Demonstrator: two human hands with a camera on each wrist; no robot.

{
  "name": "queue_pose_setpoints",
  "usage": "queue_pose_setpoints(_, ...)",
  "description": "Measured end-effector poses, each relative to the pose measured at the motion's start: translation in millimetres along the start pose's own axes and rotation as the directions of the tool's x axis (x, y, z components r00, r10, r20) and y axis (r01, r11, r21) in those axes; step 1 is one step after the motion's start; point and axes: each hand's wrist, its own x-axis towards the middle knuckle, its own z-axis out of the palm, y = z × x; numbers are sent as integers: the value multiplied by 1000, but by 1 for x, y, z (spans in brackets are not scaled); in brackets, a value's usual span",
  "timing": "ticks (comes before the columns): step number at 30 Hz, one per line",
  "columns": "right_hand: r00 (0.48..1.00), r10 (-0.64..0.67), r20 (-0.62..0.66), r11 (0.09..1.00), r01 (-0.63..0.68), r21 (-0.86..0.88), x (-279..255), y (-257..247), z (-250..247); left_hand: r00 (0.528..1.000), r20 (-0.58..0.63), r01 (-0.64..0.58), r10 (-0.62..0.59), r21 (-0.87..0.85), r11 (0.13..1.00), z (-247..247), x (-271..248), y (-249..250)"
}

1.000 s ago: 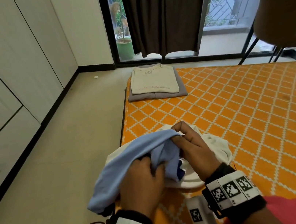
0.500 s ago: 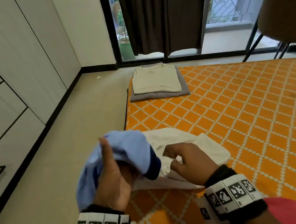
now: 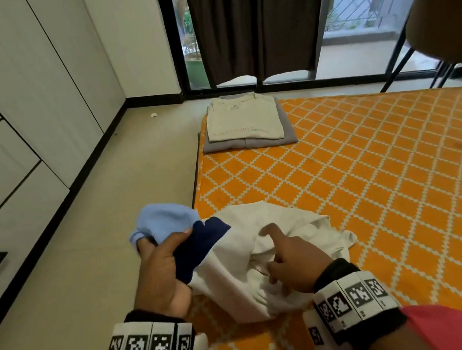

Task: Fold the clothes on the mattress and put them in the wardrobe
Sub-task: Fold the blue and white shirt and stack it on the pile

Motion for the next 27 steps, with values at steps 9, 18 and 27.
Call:
queue_pose_setpoints(9, 953, 226, -202, 971, -203, 127, 28, 17, 11, 993, 79, 91, -90, -19, 996, 0, -19, 38)
queue_pose_setpoints(18, 937, 344, 57, 292, -165, 942, 18, 7, 0, 964, 237, -136, 119, 55, 989, -1, -54, 86)
queue_pose_setpoints(27, 861, 372, -346, 313, 235, 920, 2, 10, -162, 964, 237, -218, 123, 432, 875, 37, 27, 156)
